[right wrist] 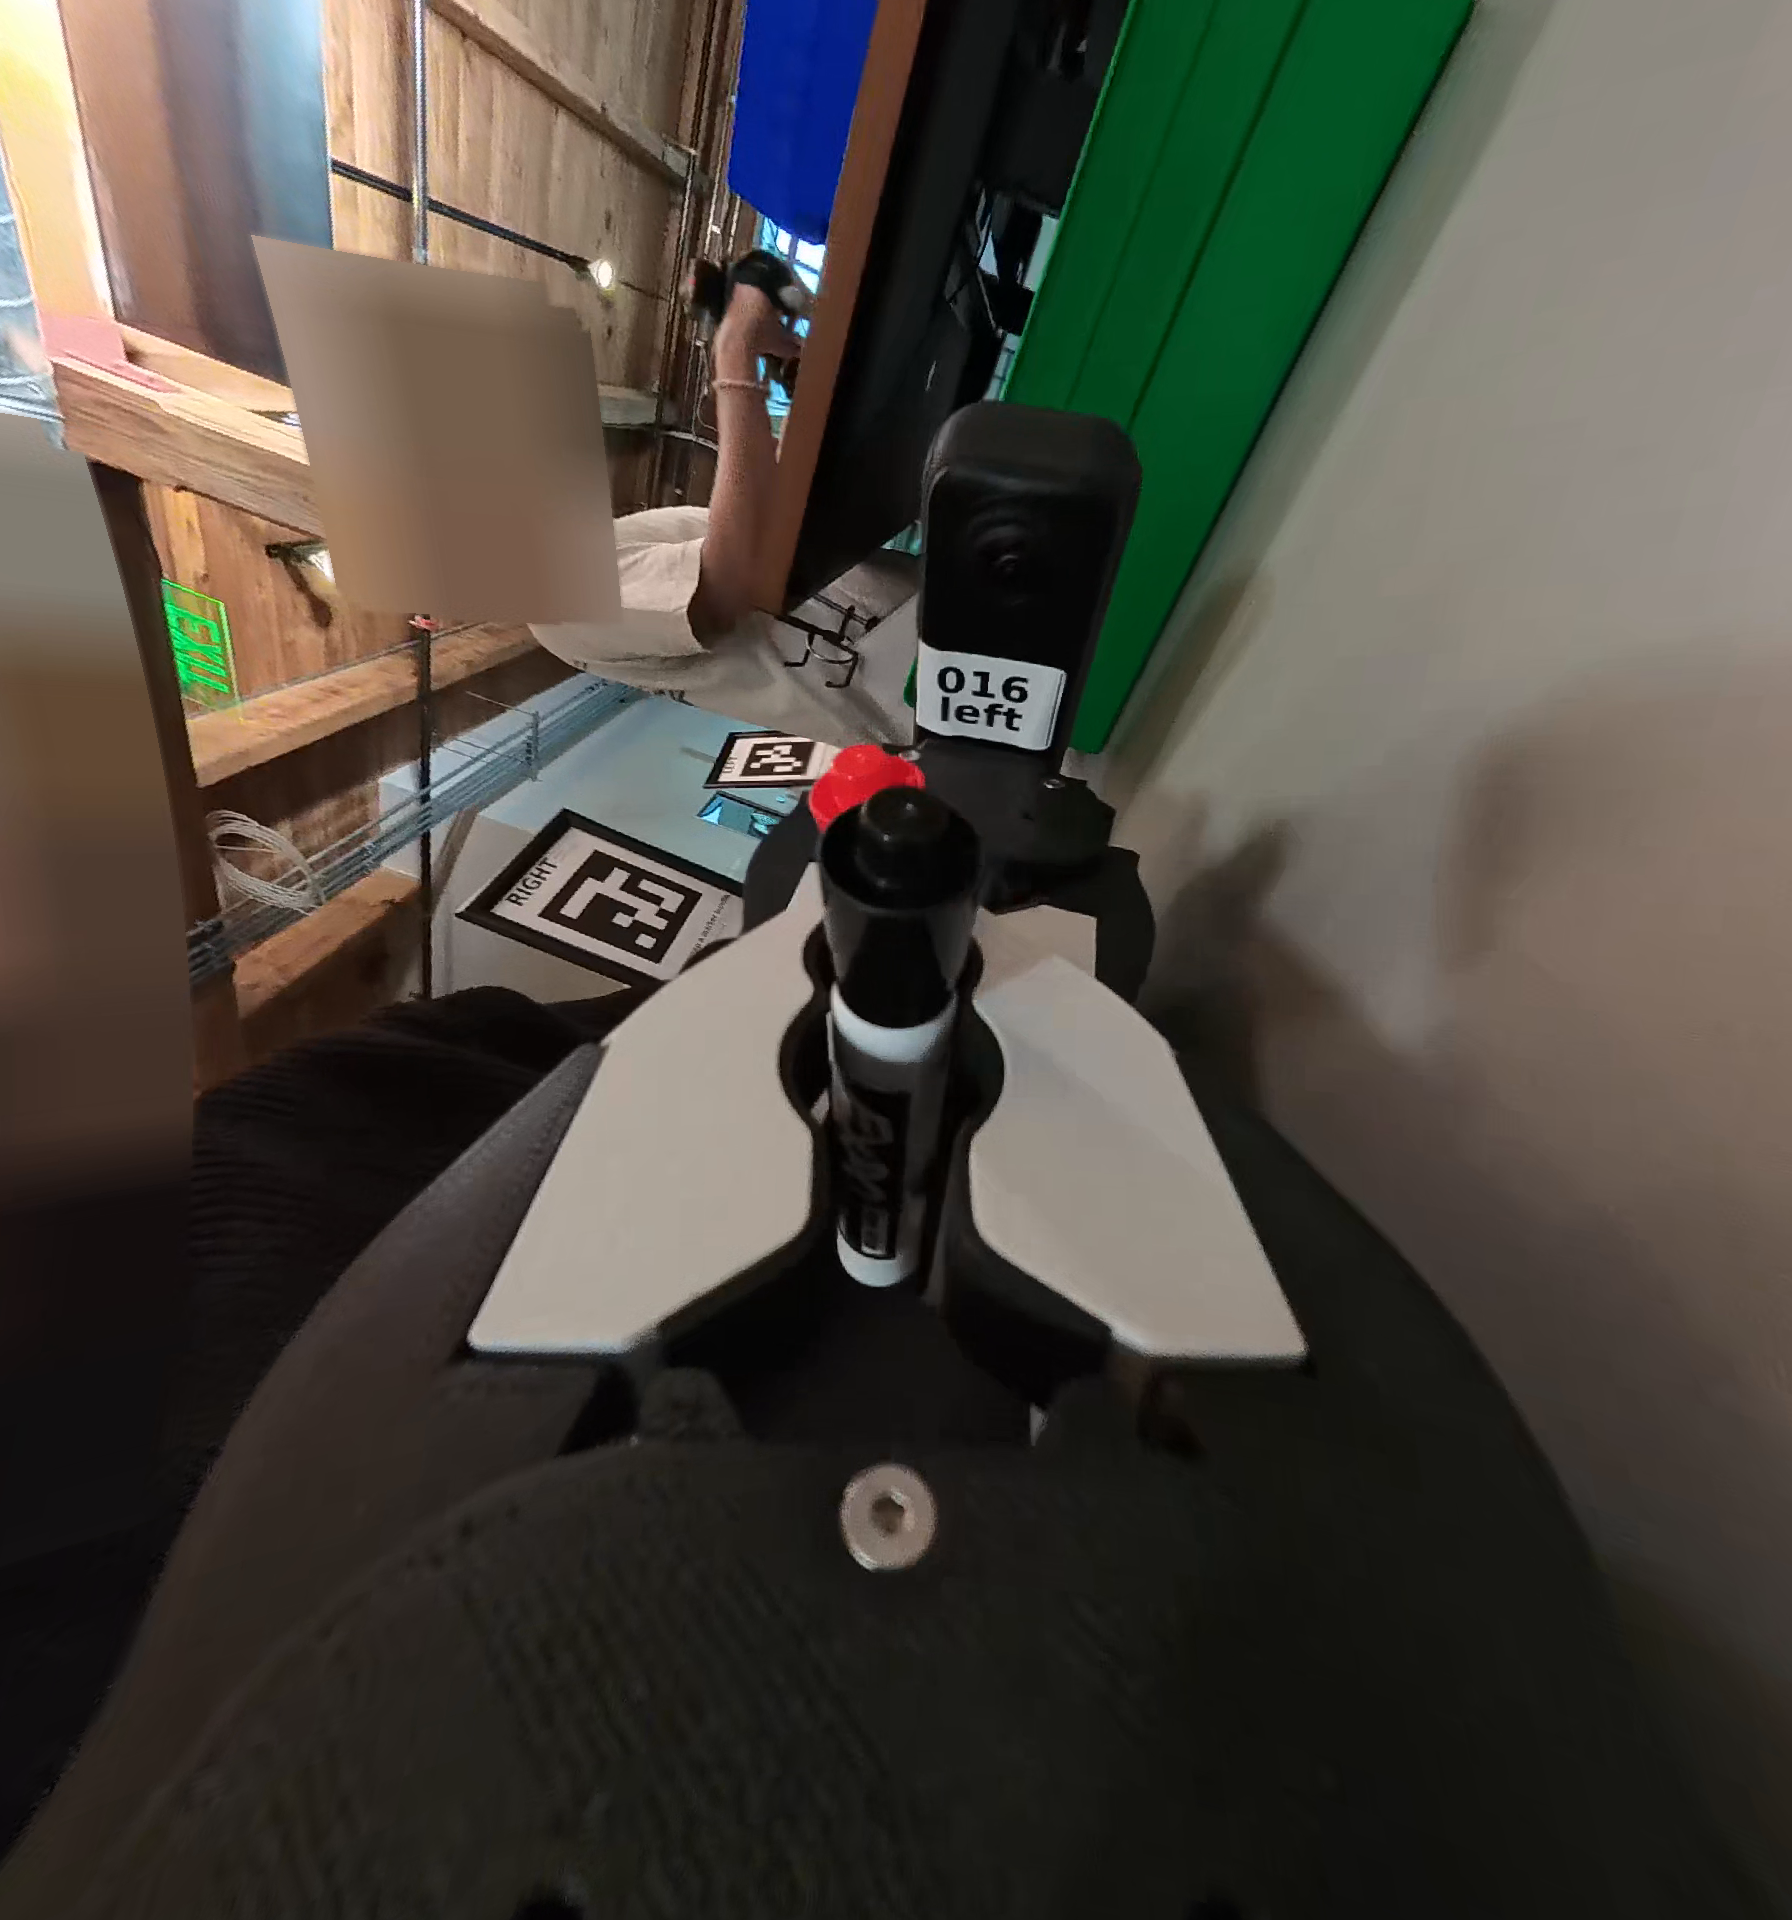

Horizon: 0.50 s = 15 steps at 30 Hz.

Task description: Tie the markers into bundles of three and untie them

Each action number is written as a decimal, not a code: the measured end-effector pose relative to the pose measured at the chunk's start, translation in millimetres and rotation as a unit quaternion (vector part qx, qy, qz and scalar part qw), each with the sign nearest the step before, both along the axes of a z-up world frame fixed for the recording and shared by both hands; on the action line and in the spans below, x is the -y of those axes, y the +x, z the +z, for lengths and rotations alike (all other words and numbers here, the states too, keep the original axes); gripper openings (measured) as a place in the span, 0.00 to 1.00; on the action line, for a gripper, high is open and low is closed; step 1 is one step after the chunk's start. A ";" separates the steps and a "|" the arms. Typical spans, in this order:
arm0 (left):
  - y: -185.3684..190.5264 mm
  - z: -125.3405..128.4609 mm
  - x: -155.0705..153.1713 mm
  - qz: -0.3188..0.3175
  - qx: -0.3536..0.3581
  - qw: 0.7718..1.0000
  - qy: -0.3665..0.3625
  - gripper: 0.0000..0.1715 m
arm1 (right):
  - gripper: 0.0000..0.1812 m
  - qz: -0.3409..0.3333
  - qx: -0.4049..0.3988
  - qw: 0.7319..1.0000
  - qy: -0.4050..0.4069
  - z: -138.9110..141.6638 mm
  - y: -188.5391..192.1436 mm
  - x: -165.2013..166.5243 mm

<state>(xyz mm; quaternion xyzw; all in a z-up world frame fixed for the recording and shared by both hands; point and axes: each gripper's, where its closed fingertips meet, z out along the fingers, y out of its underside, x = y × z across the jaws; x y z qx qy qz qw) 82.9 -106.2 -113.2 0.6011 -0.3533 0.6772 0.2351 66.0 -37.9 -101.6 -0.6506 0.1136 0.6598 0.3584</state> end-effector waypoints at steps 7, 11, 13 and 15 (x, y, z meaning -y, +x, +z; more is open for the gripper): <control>-2.2 0.9 0.7 -0.012 -0.002 1.000 -0.012 0.13 | 0.10 0.000 0.030 1.000 0.002 0.4 -0.3 0.9; -2.2 1.2 4.7 -0.014 -0.003 1.000 -0.008 0.12 | 0.11 -0.012 0.016 1.000 0.005 4.1 9.4 -0.5; -2.2 -1.8 7.0 -0.016 -0.005 1.000 0.005 0.12 | 0.11 -0.010 0.020 1.000 0.003 2.0 10.2 0.1; -1.7 -0.5 5.8 -0.015 -0.008 1.000 -0.010 0.12 | 0.11 -0.014 0.014 1.000 0.001 2.0 10.0 -0.6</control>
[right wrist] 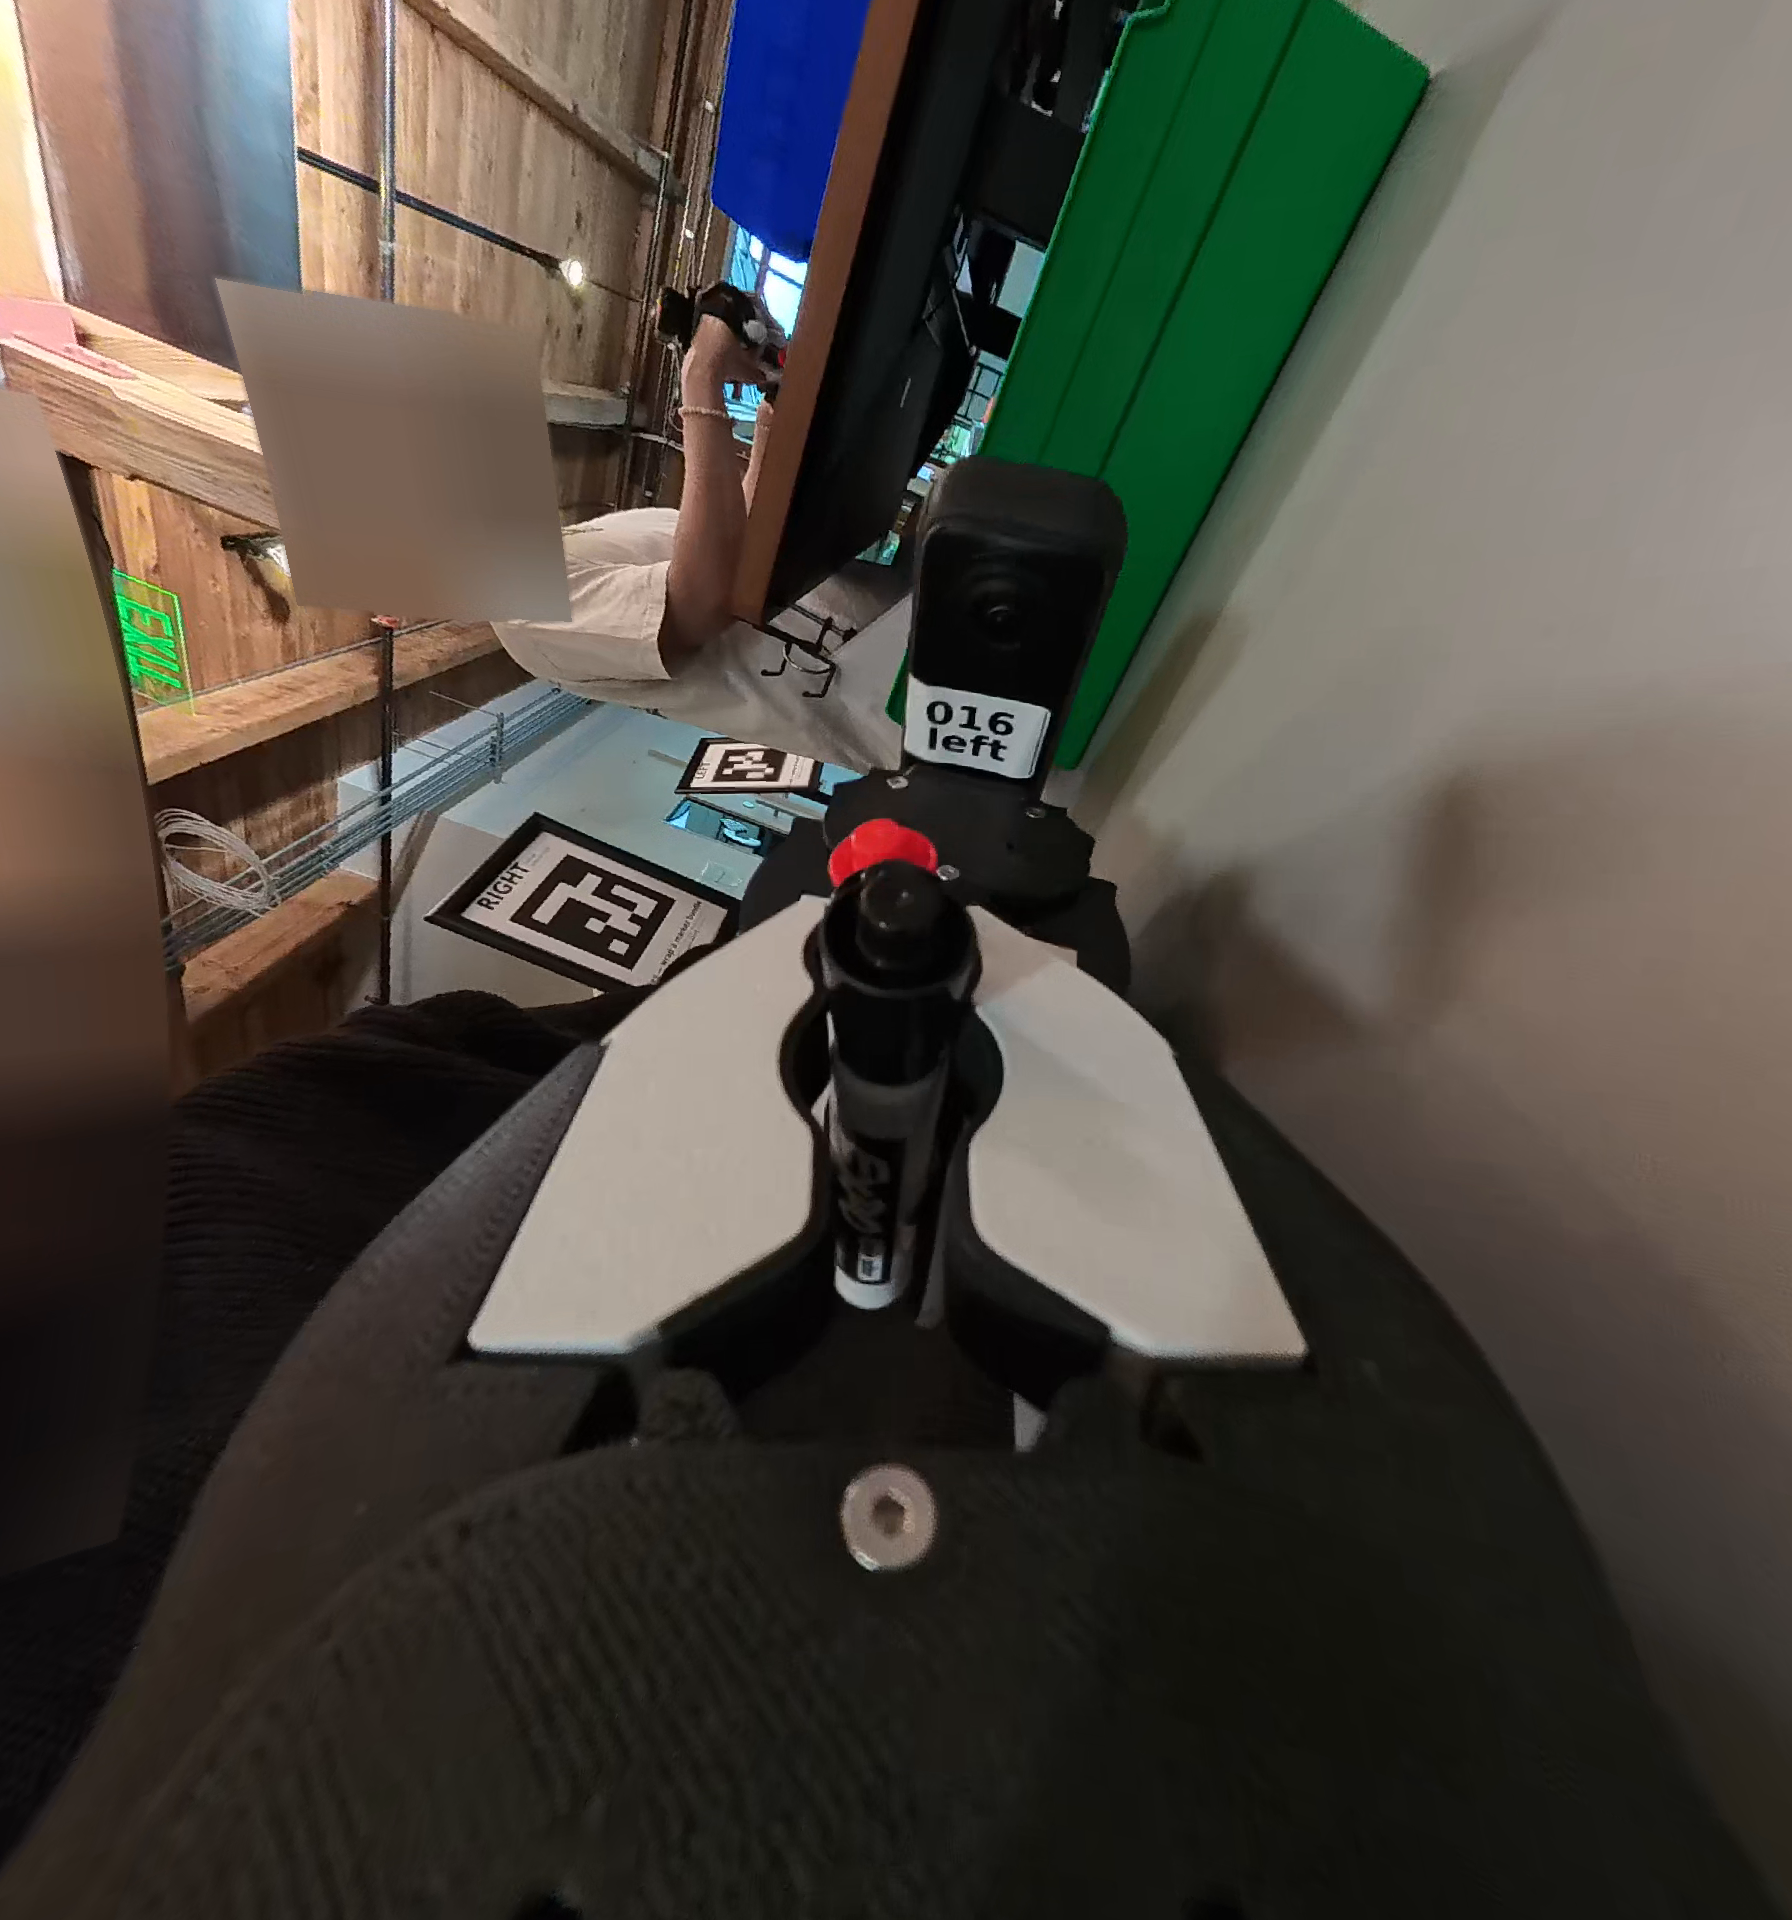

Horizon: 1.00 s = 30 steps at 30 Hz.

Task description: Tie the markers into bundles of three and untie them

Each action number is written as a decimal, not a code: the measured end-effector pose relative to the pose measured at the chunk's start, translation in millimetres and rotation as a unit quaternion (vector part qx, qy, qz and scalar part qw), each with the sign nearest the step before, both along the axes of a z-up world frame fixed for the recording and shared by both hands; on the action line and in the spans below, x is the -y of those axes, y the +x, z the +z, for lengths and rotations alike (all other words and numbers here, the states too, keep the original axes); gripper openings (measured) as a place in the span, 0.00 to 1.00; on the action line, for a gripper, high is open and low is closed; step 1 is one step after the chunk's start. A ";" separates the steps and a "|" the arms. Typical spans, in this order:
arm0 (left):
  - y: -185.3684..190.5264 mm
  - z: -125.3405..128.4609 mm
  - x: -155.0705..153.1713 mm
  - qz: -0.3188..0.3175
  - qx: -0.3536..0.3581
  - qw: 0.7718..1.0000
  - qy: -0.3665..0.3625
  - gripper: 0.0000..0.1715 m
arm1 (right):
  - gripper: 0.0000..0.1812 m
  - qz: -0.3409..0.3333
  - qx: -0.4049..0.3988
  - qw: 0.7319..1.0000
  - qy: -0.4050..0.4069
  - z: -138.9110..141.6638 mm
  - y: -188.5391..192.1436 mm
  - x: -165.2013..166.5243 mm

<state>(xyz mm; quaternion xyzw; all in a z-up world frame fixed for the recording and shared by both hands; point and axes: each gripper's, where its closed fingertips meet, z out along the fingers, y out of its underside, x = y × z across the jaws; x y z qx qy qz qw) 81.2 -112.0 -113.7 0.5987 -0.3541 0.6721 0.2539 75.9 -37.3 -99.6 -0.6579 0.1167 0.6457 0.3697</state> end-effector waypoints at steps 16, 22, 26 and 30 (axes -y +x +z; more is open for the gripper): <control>0.6 2.3 1.1 -0.004 -0.002 1.000 -0.016 0.12 | 0.11 -0.036 0.003 0.999 -0.001 1.7 12.0 -4.4; -0.3 2.6 1.4 -0.004 0.001 1.000 -0.011 0.12 | 0.11 -0.046 -0.001 0.999 -0.001 2.9 17.9 -4.4; -0.9 2.0 2.0 -0.007 -0.001 1.000 -0.013 0.12 | 0.11 -0.059 -0.002 0.998 0.002 4.6 21.3 -5.7; 0.2 1.0 0.7 0.002 -0.003 1.000 -0.008 0.12 | 0.13 -0.105 -0.021 0.994 0.013 12.2 47.1 -8.2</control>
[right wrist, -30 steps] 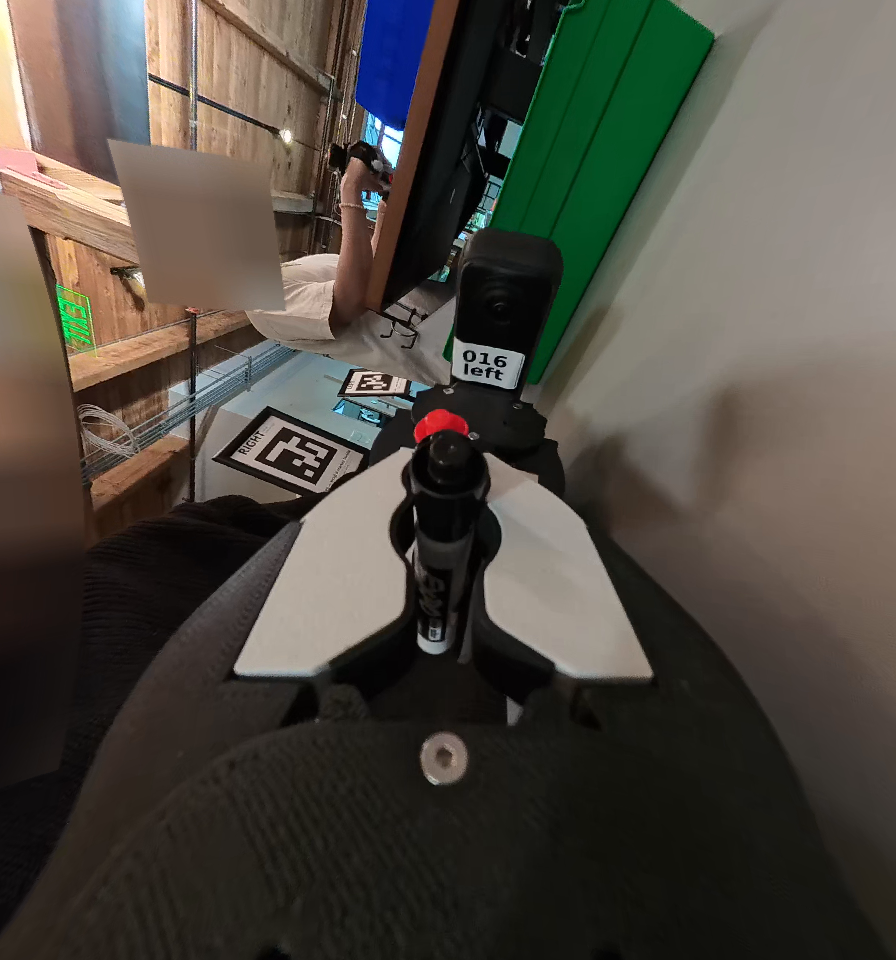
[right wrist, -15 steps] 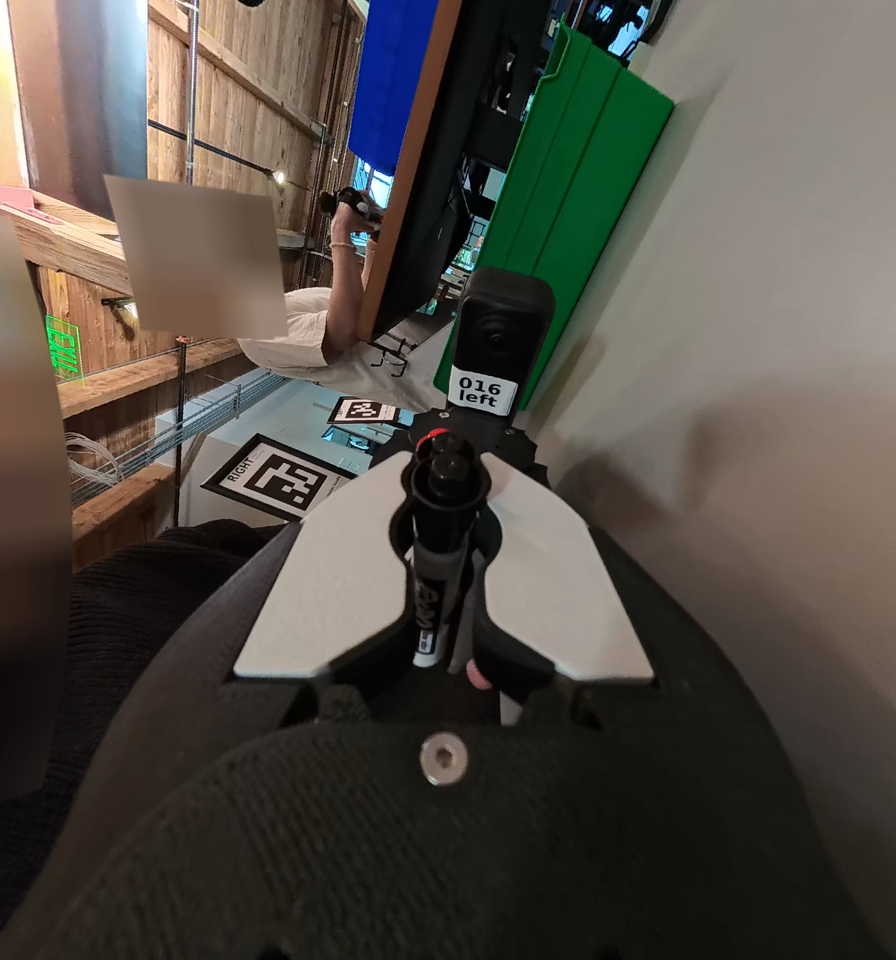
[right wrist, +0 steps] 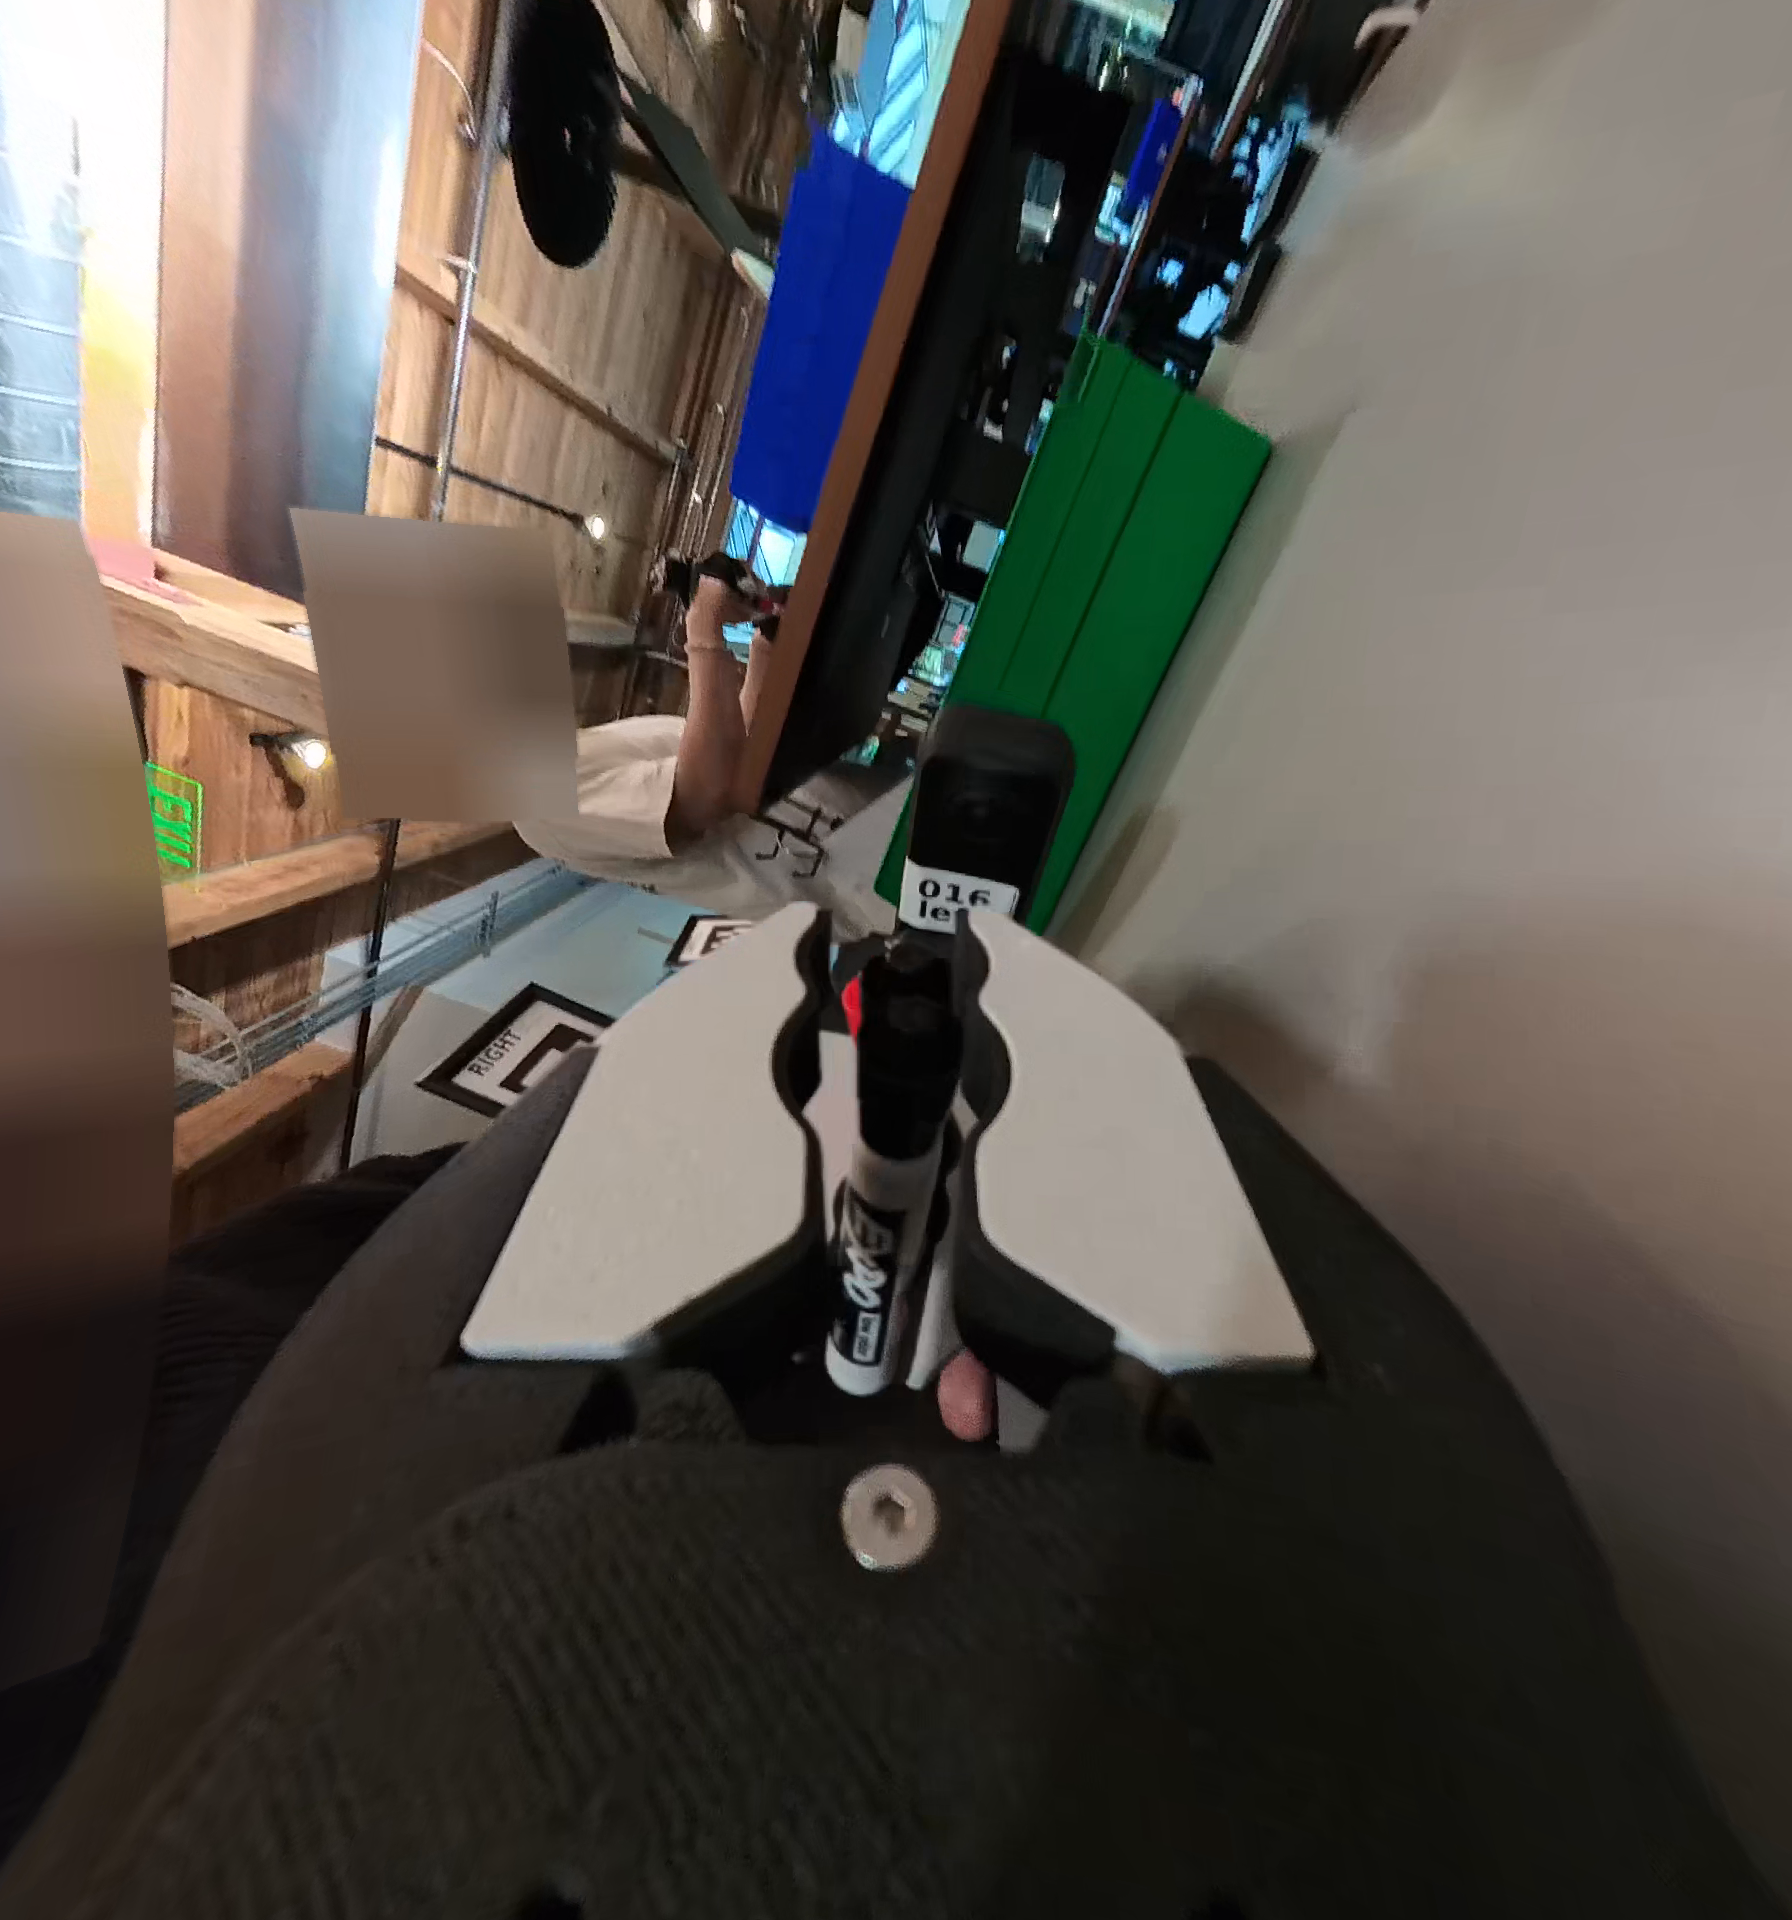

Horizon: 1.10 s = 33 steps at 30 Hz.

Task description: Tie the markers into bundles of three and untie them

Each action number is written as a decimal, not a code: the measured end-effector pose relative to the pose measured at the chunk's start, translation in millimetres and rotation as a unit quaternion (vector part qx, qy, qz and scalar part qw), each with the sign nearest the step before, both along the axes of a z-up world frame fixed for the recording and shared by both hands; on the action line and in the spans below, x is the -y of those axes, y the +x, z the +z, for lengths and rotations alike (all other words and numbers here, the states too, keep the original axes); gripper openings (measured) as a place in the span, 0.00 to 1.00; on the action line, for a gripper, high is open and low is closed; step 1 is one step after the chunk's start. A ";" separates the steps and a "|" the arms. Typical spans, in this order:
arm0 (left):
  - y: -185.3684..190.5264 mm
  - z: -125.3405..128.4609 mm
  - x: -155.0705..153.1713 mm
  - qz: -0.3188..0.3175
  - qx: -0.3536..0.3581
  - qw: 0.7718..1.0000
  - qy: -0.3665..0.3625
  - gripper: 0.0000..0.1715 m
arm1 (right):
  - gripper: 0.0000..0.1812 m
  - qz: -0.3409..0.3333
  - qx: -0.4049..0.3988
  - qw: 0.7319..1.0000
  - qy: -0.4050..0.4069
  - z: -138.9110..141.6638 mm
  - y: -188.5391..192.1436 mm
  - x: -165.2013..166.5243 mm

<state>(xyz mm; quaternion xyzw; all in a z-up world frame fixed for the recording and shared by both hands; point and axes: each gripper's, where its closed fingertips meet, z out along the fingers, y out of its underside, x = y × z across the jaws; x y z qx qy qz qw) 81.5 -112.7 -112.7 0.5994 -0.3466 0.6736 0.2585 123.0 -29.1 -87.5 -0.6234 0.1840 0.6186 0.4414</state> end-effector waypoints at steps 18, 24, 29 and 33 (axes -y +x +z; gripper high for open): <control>-39.2 -34.4 48.1 -0.169 -0.035 0.976 0.133 0.12 | 0.25 0.191 0.333 0.918 0.099 -7.2 -32.6 52.1; -53.0 -38.7 65.3 -0.217 -0.030 0.963 0.155 0.12 | 0.24 0.305 0.348 0.884 0.068 -30.3 -64.6 78.0; -55.9 -37.1 72.7 -0.228 -0.028 0.962 0.149 0.12 | 0.09 0.344 0.346 0.870 0.075 -28.1 -73.5 90.1; -58.1 -34.3 74.3 -0.237 -0.022 0.961 0.140 0.12 | 0.07 0.335 0.352 0.870 0.079 -25.4 -68.1 87.6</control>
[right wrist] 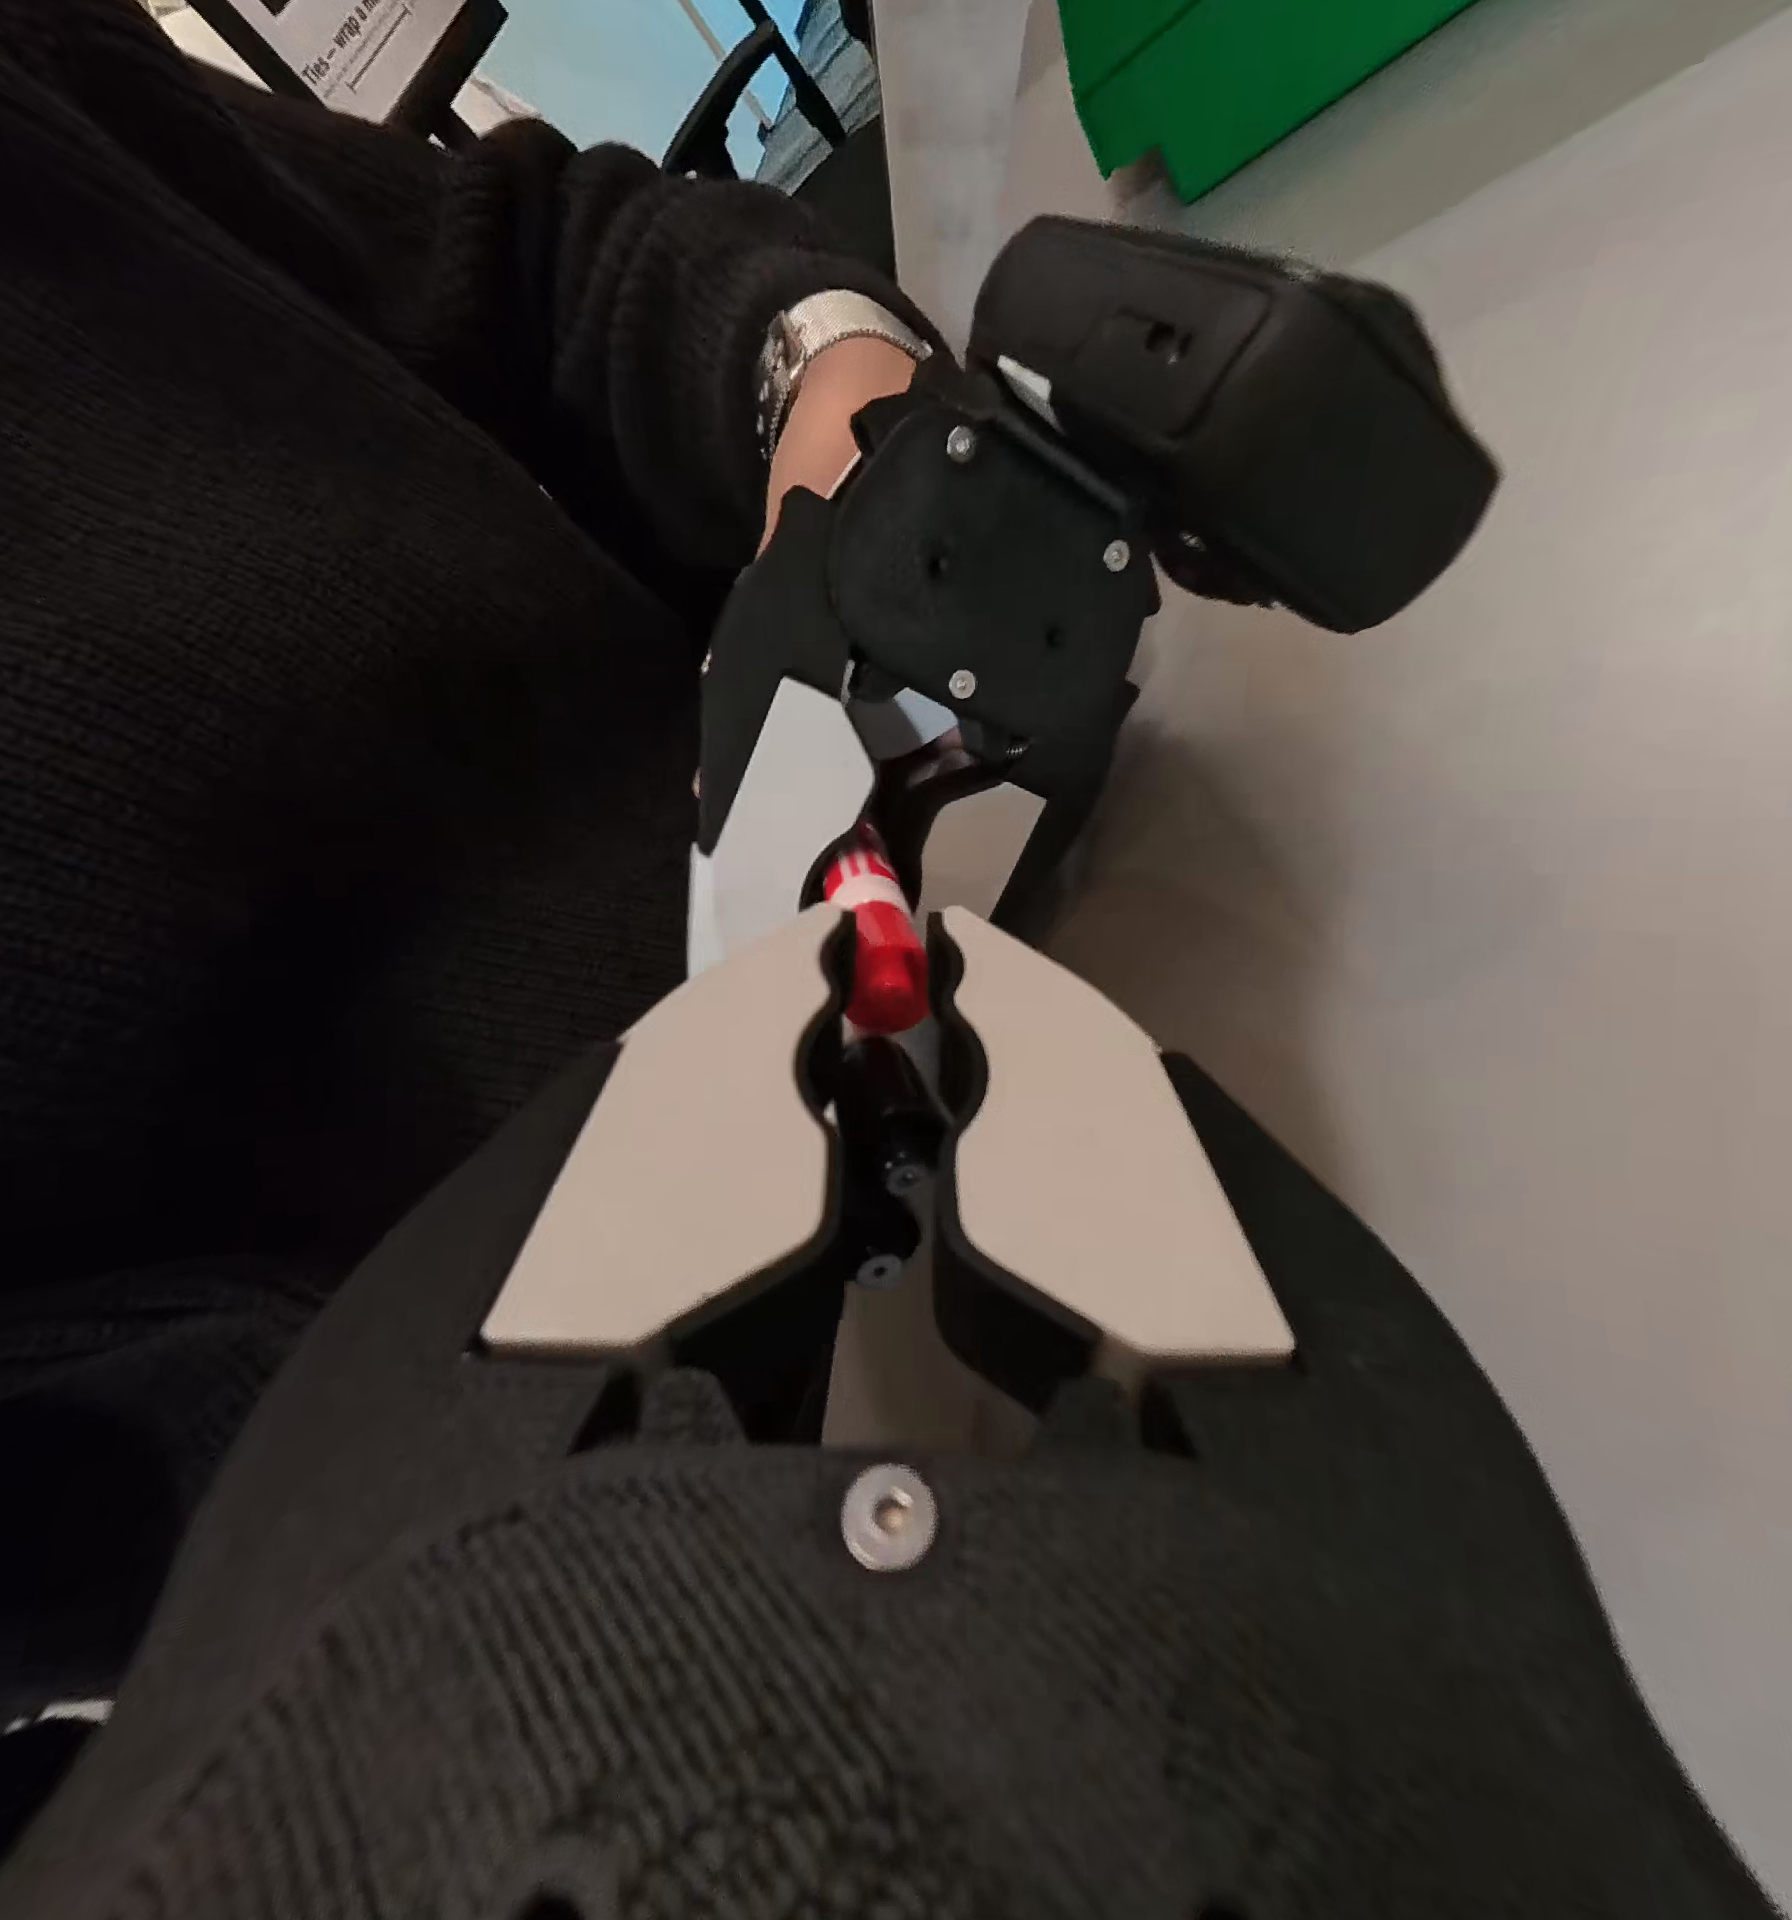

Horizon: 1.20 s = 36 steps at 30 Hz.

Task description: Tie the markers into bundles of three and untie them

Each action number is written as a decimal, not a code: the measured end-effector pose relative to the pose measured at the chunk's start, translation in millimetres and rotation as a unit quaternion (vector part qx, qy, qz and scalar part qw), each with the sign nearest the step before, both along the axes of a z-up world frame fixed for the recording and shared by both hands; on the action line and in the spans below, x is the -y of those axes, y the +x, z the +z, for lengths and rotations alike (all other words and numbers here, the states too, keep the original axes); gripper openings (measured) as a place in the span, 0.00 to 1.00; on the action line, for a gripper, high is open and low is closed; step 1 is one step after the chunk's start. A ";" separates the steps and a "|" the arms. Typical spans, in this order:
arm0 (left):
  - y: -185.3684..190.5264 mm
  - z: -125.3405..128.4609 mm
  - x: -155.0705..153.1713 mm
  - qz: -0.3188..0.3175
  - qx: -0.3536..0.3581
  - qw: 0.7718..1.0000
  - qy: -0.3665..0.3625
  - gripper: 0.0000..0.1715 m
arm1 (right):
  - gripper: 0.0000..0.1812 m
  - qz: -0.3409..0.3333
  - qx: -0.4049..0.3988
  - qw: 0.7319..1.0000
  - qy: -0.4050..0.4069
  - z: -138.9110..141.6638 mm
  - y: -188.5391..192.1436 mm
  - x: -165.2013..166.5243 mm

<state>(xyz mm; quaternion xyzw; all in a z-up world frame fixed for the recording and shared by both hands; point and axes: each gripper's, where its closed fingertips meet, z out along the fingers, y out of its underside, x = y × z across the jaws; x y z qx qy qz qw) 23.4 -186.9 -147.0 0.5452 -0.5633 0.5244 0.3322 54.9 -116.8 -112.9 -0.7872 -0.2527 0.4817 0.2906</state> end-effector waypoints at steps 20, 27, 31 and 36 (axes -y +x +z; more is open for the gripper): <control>0.4 -2.0 1.5 0.004 0.000 1.000 0.005 0.12 | 0.10 0.031 0.019 0.999 -0.013 -8.3 -1.9 12.5; 5.3 0.2 -5.2 0.021 0.008 1.000 0.005 0.12 | 0.10 -0.004 -0.013 1.000 -0.010 2.4 19.7 5.4; 8.4 1.2 -6.9 0.028 0.020 0.999 0.008 0.13 | 0.10 -0.018 -0.025 0.999 -0.033 -2.4 26.3 3.4; 8.9 3.2 -6.1 0.027 0.025 0.999 0.004 0.12 | 0.11 -0.029 -0.029 0.998 -0.053 -13.1 30.2 1.4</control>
